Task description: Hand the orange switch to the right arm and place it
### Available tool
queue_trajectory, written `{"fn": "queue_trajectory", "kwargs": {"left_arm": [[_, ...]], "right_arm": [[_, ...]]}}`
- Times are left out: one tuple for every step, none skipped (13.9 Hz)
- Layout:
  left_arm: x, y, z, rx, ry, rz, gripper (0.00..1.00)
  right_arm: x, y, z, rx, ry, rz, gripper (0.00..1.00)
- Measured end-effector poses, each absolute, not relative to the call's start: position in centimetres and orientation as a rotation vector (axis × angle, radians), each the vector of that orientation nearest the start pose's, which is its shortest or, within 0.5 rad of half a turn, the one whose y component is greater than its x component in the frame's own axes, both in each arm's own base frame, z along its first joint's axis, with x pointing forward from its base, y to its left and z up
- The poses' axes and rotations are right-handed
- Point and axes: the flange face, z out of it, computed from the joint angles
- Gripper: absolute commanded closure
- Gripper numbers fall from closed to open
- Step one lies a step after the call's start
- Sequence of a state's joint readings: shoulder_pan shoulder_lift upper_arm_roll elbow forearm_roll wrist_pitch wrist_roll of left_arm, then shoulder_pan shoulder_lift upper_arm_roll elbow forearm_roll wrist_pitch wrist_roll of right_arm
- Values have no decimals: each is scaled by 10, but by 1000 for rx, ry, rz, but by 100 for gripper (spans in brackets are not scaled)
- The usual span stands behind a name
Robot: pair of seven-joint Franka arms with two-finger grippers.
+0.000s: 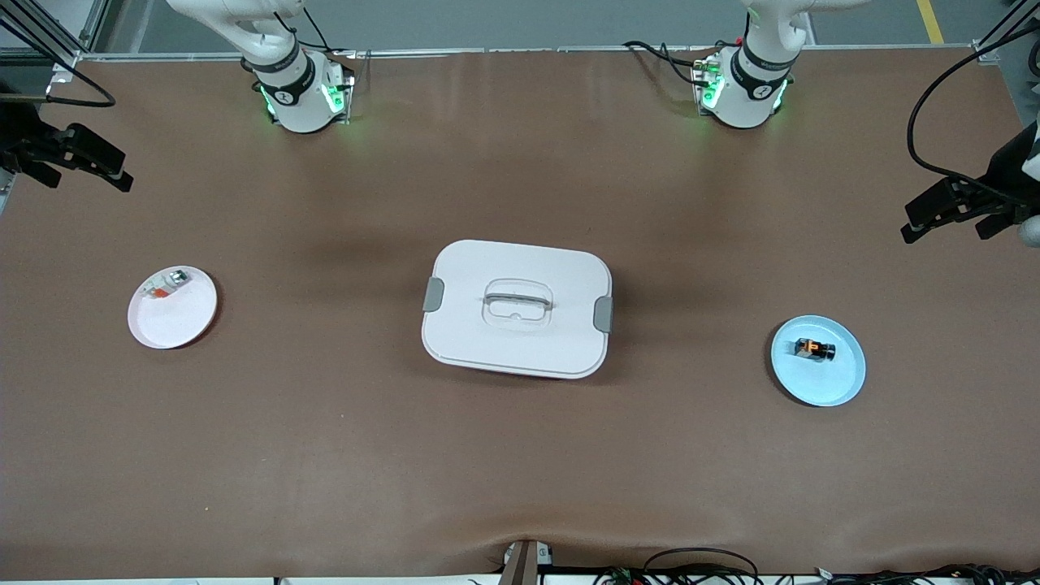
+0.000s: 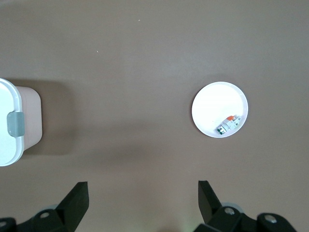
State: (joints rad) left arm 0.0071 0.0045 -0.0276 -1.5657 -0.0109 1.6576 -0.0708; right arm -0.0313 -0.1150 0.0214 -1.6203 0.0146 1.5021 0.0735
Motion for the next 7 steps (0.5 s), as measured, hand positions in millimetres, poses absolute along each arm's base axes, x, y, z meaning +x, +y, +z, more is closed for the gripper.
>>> {"fn": "queue_trajectory", "kwargs": {"left_arm": [[565,-13,632,-3153,-80,-137,0],[565,-13,632,-3153,-80,-136,0],[565,-13,632,-3153,-79,-136,0],[565,-13,632,-3153,-79,-135,0],[565,-13,632,-3153,-79,-134,0],[565,-12,632,-3153,-80,-131,0],[564,-11,630,-3153,-82,-122,0]], "right_arm": [[511,-3,657,-3127,131,6,0],[511,-3,657,-3127,131,6,0],[511,-3,657,-3127,131,6,0],[511,-3,657,-3127,131,6,0],[511,-3,657,-3127,131,5,0],[511,-3,657,-3127,131,5,0],[511,-3,657,-3127,131,5,0]]}}
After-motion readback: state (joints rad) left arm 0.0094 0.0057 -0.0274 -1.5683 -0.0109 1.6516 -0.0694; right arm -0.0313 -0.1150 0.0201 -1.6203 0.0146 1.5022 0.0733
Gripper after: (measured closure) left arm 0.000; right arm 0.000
